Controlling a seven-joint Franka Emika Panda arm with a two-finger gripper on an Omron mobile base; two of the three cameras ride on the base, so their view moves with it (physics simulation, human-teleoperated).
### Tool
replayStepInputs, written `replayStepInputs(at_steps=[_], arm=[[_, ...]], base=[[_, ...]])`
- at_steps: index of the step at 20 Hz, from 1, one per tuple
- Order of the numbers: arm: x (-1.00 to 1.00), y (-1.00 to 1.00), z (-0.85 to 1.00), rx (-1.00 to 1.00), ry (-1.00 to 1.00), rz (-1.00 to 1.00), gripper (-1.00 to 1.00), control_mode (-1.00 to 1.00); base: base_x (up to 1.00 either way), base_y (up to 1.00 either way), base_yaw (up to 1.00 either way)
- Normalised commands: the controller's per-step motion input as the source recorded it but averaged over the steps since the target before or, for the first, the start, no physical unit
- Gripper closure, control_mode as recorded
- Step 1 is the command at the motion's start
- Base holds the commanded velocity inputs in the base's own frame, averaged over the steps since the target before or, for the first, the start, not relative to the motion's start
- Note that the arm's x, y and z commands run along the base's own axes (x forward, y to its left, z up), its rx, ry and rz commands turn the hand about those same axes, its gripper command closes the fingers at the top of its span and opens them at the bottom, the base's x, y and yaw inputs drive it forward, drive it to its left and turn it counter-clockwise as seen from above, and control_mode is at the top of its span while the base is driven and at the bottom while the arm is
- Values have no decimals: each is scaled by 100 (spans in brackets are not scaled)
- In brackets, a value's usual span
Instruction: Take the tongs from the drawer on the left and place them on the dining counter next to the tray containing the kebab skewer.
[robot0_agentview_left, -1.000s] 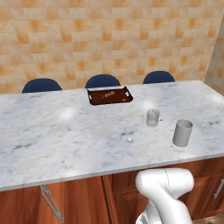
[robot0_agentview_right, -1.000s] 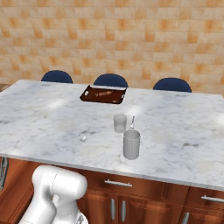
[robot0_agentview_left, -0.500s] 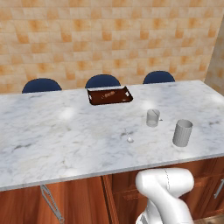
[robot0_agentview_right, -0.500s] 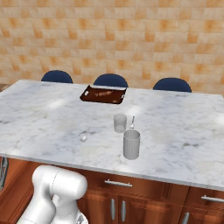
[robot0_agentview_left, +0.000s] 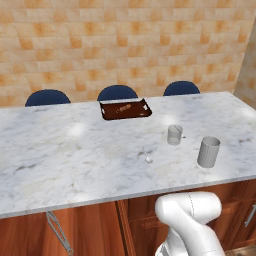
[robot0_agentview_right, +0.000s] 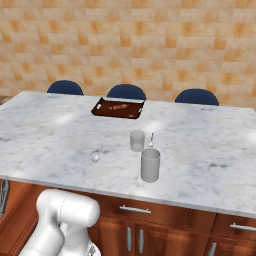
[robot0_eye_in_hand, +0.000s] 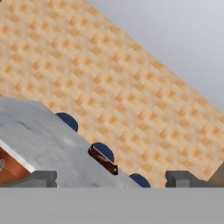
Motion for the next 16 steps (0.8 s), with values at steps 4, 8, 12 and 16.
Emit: replayStepInputs(at_steps=[4, 8, 12, 16], arm=[[2, -50, 79, 10, 0, 1, -100, -100], [0, -43, 91, 12, 0, 3, -100, -100], [0, -47, 71, 14, 0, 2, -100, -100], [1, -45, 65, 15, 0, 0, -100, -100]], base=[[0, 0, 0], [0, 0, 0], [0, 0, 0], [0, 0, 0]])
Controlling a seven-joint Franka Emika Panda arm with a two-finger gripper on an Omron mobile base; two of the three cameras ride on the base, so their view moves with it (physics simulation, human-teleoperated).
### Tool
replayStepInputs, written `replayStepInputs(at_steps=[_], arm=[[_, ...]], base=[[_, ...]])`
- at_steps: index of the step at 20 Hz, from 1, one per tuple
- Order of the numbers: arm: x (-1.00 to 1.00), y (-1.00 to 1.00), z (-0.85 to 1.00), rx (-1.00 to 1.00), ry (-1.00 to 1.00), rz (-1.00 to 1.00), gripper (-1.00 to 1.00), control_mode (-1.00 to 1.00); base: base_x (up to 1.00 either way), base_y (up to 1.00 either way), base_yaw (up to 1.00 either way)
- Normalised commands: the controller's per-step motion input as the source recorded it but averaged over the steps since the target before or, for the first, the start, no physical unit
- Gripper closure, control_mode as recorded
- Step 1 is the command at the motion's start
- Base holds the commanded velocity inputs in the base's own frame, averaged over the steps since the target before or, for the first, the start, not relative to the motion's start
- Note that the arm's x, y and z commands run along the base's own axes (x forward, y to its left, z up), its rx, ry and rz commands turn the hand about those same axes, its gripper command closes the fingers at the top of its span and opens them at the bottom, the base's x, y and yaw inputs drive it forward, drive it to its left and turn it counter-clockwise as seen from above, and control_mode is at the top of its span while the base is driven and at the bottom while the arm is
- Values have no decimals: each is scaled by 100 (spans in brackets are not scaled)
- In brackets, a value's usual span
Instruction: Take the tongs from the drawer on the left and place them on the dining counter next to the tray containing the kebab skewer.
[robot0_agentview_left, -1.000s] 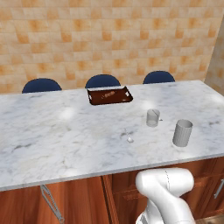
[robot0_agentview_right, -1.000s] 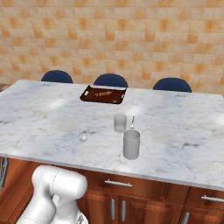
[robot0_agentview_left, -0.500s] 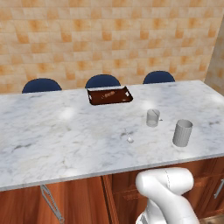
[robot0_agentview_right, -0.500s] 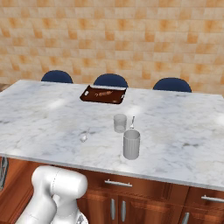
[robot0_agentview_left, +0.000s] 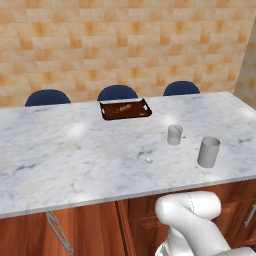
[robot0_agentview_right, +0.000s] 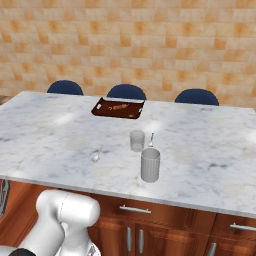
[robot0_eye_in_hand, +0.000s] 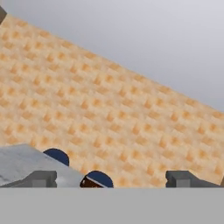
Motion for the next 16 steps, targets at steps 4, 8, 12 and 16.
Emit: replayStepInputs(at_steps=[4, 8, 12, 16], arm=[[7, -52, 44, 19, 0, 0, -100, -100], [35, -54, 21, 17, 3, 0, -100, -100], [46, -47, 17, 10, 14, 0, -100, -100], [73, -36, 13, 2, 35, 0, -100, -100]], base=[[0, 0, 0], [0, 0, 0], [0, 0, 0], [0, 0, 0]])
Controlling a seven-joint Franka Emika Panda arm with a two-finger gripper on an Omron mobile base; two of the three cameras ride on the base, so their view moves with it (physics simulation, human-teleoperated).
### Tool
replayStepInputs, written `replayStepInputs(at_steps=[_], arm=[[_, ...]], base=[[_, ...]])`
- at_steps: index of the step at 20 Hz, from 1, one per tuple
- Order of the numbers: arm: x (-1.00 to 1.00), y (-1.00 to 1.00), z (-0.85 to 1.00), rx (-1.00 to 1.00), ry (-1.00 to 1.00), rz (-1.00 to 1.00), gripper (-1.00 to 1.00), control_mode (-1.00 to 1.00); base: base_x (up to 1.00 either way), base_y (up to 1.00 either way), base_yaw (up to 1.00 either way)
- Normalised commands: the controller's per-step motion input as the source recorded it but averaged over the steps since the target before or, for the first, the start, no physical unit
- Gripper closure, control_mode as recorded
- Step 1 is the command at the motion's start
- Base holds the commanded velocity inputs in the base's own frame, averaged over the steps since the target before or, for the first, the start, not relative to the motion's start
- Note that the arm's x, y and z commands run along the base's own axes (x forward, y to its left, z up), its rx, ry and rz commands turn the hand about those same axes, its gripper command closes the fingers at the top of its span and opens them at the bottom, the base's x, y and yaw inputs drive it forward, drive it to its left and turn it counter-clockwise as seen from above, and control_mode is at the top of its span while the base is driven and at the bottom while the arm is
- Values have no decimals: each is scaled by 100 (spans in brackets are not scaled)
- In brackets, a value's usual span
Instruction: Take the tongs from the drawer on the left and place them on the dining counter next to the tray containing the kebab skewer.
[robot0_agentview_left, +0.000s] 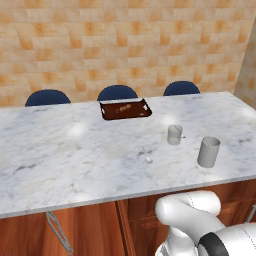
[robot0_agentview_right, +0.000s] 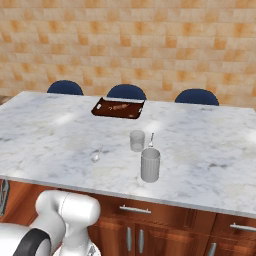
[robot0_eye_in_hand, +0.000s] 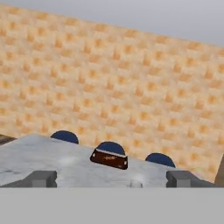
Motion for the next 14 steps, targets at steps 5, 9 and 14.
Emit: replayStepInputs(at_steps=[5, 9, 14], arm=[[88, -16, 2, 0, 50, 0, -100, -100], [83, -9, 0, 0, 58, 0, -100, -100], [67, -6, -3, 0, 53, 0, -100, -100]], base=[[0, 0, 0], [0, 0, 0], [0, 0, 0]])
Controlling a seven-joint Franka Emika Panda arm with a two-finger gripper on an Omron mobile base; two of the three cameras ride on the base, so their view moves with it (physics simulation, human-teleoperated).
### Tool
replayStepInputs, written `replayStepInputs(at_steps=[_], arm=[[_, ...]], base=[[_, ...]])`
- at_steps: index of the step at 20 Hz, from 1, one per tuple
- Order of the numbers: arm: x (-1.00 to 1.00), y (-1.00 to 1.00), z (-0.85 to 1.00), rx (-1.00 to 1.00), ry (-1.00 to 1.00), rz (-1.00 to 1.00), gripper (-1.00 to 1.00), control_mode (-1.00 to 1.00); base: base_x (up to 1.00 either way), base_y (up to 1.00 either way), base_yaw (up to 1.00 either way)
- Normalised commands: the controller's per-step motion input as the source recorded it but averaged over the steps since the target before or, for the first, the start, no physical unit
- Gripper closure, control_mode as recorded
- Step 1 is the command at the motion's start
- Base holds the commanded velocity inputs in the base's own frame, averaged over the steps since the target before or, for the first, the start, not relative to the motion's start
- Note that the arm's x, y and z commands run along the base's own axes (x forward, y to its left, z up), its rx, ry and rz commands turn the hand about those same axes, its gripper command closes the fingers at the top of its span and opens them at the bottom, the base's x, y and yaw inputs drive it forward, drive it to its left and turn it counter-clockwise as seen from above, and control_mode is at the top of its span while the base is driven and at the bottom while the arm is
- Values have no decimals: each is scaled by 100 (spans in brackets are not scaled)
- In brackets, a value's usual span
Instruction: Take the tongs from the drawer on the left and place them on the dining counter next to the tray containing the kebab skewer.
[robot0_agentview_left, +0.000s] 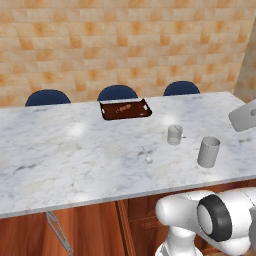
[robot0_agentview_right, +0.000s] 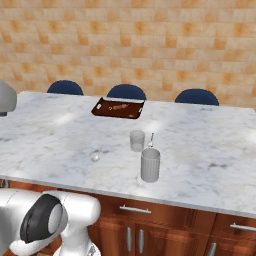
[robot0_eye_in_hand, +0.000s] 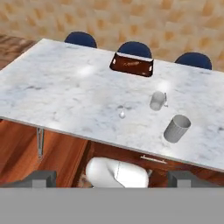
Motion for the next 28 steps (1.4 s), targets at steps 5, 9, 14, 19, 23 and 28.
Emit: replayStepInputs(at_steps=[5, 9, 14, 19, 23, 28], arm=[[57, -4, -5, 0, 54, 0, -100, -100], [56, -2, -12, 0, 50, 0, -100, -100], [46, -1, -55, 5, 24, 0, -100, -100], [43, 0, -80, 1, 18, -1, -100, -100], [30, 0, -46, 0, 11, -1, -100, -100], [7, 0, -24, 0, 6, 0, -100, -100]], base=[[0, 0, 0], [0, 0, 0], [0, 0, 0], [0, 0, 0], [0, 0, 0], [0, 0, 0]])
